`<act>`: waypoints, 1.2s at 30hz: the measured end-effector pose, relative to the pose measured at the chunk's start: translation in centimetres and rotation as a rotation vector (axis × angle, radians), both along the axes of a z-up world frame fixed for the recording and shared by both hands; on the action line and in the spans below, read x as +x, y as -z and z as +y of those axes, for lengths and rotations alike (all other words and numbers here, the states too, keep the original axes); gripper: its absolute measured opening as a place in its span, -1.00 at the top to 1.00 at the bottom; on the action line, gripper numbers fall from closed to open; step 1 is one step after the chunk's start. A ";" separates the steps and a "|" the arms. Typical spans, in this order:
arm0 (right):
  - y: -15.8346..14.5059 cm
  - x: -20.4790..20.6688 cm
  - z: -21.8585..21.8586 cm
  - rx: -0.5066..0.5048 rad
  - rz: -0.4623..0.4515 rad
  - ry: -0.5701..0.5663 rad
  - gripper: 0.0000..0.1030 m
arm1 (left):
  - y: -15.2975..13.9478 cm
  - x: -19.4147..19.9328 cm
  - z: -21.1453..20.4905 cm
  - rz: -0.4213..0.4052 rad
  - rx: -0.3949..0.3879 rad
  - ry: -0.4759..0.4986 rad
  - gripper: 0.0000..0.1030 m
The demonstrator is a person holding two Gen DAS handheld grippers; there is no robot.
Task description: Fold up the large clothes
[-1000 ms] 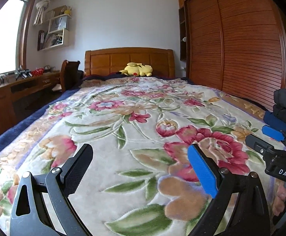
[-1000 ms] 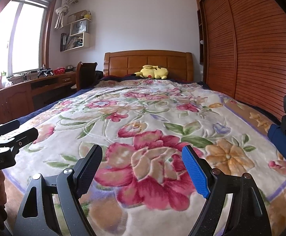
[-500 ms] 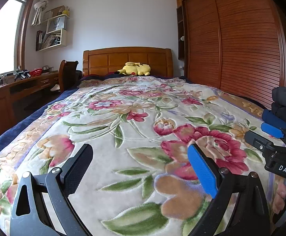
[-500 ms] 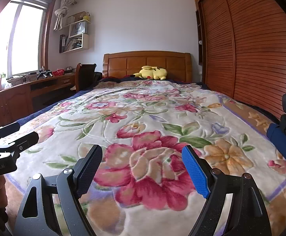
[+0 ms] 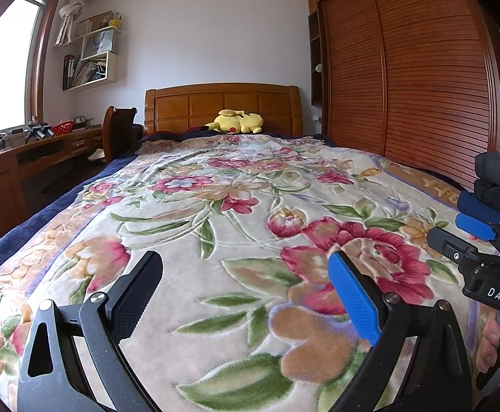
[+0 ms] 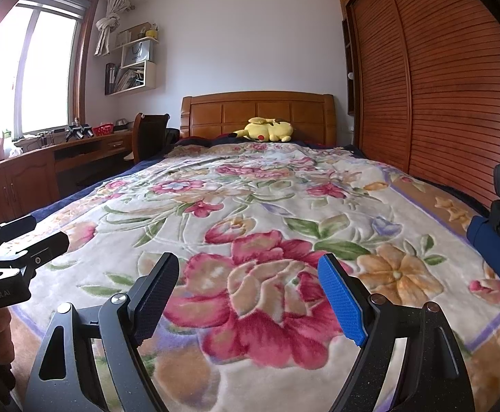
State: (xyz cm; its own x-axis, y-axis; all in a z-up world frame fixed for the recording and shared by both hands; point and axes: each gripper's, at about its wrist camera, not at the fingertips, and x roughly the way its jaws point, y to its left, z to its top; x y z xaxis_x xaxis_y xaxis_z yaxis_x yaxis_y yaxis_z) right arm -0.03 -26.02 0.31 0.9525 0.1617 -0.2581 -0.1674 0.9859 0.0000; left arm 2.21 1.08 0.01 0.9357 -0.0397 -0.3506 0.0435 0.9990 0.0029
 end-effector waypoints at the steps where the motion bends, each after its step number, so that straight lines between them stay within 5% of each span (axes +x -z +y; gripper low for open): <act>1: 0.0 0.0 0.0 0.000 0.000 0.000 -0.64 | 0.0 0.0 0.0 0.000 0.000 0.001 -0.89; 36: -0.1 0.2 -0.7 0.009 -0.005 -0.006 -0.64 | -0.4 -0.4 -0.3 -0.010 0.005 0.003 -0.89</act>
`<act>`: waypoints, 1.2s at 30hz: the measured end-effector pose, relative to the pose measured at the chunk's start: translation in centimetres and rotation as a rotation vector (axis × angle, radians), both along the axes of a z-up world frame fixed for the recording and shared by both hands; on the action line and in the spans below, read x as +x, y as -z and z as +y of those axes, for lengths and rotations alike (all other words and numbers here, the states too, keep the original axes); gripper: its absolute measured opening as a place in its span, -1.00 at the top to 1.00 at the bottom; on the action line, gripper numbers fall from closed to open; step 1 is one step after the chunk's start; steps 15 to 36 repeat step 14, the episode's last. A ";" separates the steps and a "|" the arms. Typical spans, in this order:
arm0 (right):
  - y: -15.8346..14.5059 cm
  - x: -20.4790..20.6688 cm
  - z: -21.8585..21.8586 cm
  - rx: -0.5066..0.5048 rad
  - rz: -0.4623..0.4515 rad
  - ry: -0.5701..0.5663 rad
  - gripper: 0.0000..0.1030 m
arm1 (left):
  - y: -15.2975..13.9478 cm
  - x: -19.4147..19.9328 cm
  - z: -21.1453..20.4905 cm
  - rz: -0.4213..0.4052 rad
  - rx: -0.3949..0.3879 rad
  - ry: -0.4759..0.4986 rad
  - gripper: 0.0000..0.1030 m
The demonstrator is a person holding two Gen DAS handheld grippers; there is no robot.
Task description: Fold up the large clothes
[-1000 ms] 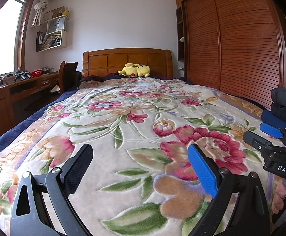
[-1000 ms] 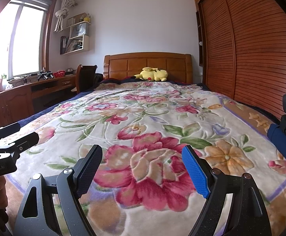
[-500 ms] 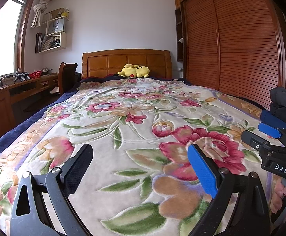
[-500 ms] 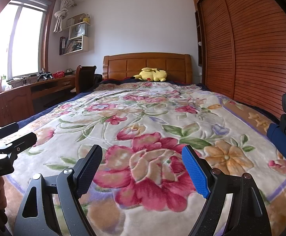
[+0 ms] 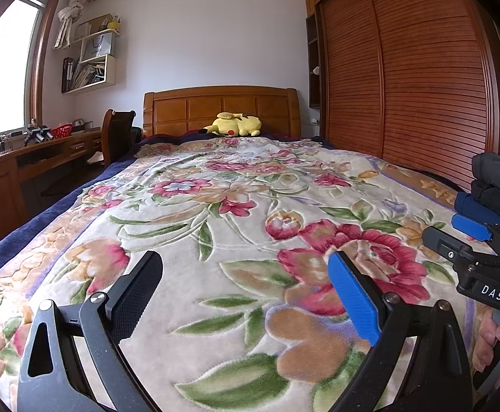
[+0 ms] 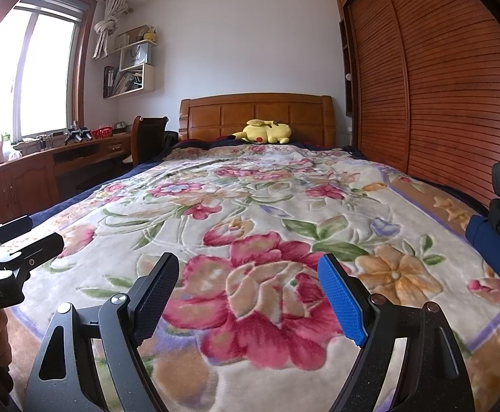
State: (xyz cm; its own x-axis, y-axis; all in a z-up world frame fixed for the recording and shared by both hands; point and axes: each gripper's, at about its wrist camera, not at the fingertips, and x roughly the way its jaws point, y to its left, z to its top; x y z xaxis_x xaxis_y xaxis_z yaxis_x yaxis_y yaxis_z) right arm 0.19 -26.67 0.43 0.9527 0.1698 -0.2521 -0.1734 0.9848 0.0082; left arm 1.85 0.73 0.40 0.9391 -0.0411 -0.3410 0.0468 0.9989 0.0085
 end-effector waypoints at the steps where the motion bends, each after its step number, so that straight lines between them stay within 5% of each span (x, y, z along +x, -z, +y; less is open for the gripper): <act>1: 0.0 0.0 0.0 0.001 0.000 0.000 -0.64 | 0.0 0.0 0.0 0.000 0.000 0.000 -0.89; 36: 0.0 0.1 -0.3 0.006 0.001 -0.005 -0.64 | -0.1 0.1 -0.1 -0.001 -0.002 0.001 -0.89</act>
